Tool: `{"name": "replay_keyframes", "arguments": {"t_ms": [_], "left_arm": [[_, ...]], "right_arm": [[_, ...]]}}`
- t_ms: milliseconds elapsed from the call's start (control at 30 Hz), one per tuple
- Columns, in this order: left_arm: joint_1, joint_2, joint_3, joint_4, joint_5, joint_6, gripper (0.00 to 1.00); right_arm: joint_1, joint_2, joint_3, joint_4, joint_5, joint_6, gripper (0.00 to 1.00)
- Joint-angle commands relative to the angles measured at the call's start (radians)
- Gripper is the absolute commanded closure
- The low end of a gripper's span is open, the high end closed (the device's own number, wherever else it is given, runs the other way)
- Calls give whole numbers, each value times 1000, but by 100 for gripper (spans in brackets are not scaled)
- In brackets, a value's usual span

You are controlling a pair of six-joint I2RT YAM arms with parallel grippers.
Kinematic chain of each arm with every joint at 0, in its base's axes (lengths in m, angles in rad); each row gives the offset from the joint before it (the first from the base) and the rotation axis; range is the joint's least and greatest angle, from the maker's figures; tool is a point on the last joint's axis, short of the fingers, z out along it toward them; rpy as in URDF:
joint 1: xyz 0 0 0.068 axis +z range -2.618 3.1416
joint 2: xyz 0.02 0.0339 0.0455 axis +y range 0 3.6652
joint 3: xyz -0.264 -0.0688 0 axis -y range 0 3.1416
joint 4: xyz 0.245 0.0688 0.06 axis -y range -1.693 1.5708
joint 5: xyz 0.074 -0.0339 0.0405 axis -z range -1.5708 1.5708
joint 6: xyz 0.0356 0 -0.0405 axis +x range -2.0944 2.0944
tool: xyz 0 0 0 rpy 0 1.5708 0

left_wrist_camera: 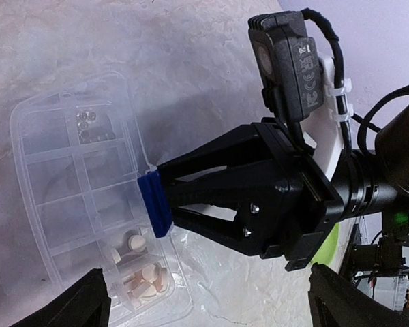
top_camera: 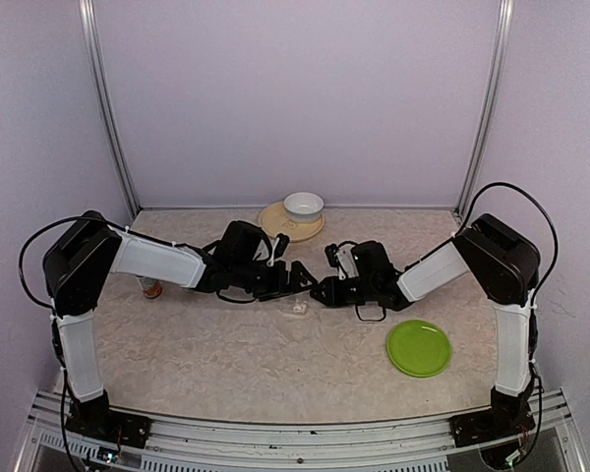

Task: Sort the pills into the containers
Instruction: Close the lid of the pill container.

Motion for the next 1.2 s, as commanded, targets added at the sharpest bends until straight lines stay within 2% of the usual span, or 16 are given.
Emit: {"name": "replay_keyframes", "arguments": {"t_ms": [0,367,700,967,1067,1167], "left_arm": [[-18,38,46,3,-4,-6,1],[-47,112,104,-84,-49,0,1],[-47,137,110,-165,-123,14,1],[-47,136,118,-187,-138,33,1],[-46,133,105,-170,-130,30,1],[-45,129,93,-143,-117,24,1]], "right_arm": [[21,36,4,-10,-22,11,78],[32,19,-22,-20,-21,26,77],[28,-69,-96,-27,17,50,71],[24,-84,-98,63,-46,73,56],[20,-73,-74,64,-51,84,49],[20,-65,-39,26,-19,79,47]]}}
